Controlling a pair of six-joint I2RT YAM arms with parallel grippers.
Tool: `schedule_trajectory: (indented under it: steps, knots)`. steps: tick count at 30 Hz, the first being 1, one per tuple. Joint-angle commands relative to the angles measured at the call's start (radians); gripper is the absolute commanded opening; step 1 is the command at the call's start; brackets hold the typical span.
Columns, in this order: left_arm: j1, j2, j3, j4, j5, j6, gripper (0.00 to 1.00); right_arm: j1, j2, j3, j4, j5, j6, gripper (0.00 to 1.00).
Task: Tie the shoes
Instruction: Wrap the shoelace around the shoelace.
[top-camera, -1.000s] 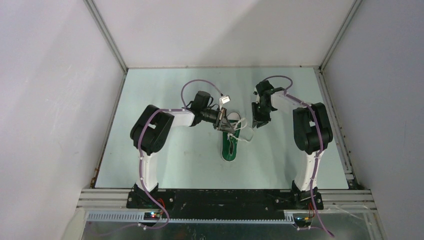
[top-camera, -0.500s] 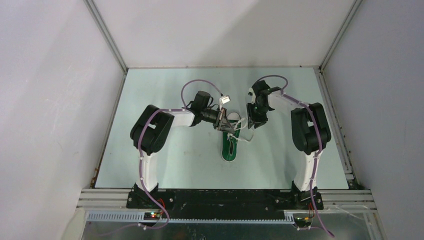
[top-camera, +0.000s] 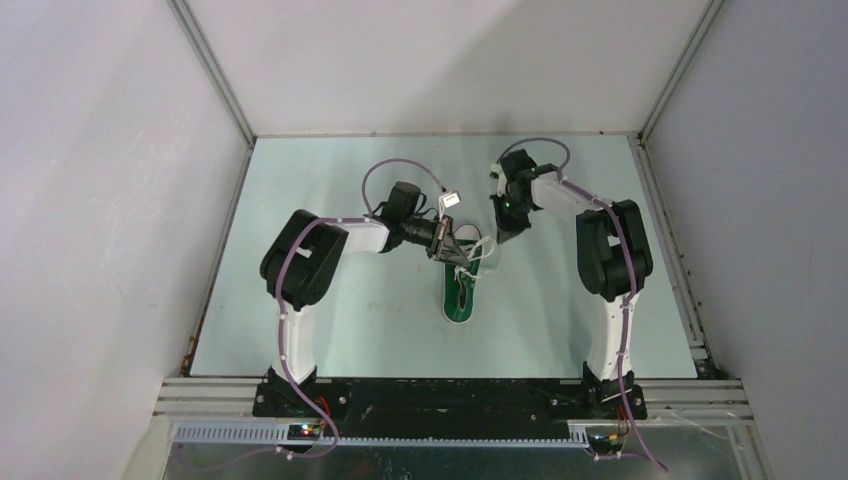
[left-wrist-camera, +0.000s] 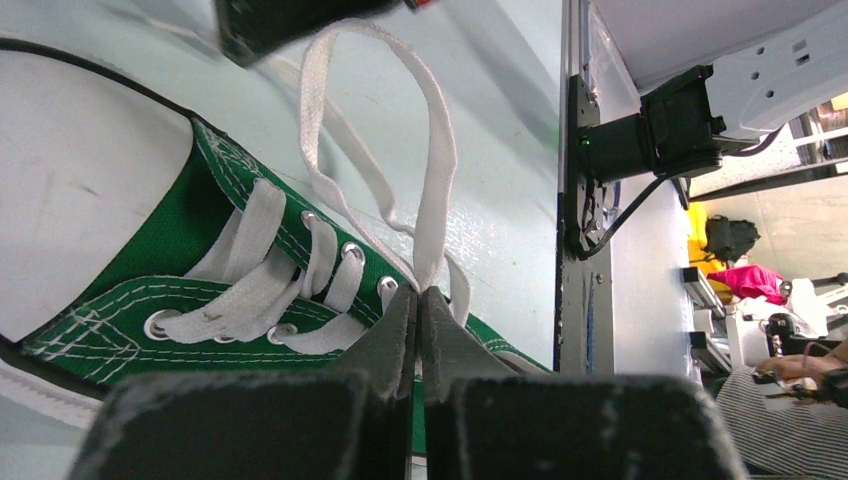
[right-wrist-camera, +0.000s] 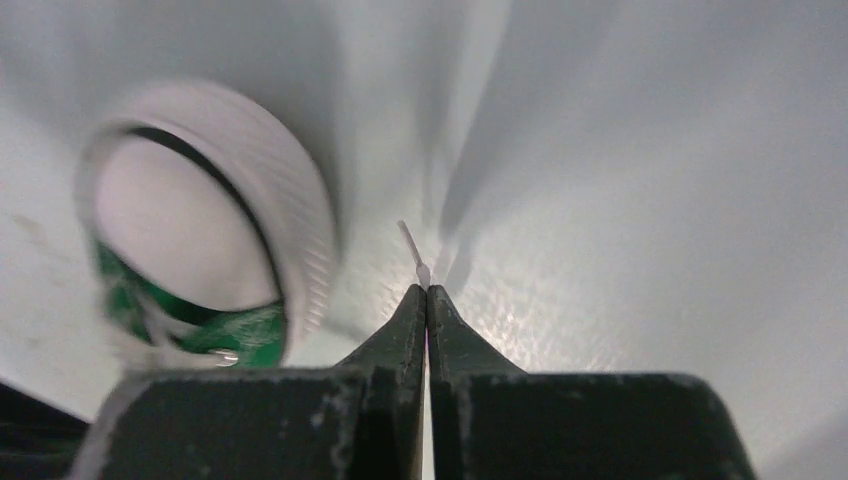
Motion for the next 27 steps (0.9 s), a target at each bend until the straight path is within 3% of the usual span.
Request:
schedule_trajectory:
  steps: [1,5,12,22,27]
  knots:
    - [0.005,-0.055,0.04,-0.058,0.025,0.091,0.0,-0.001,-0.015,0.219,0.06,-0.082,-0.083,0.0]
    - [-0.001,-0.056,0.051,-0.123,0.033,0.146,0.0,0.016,-0.031,0.286,0.078,-0.172,-0.092,0.0]
    - [-0.002,-0.055,0.058,-0.139,0.059,0.147,0.0,0.061,-0.107,0.208,0.143,-0.341,-0.092,0.0]
    - [0.013,-0.029,0.007,0.175,0.132,-0.149,0.0,0.066,-0.246,-0.012,0.245,-0.486,-0.032,0.0]
    - [0.014,-0.011,0.011,0.18,0.123,-0.166,0.0,0.071,-0.281,-0.096,0.312,-0.618,0.016,0.0]
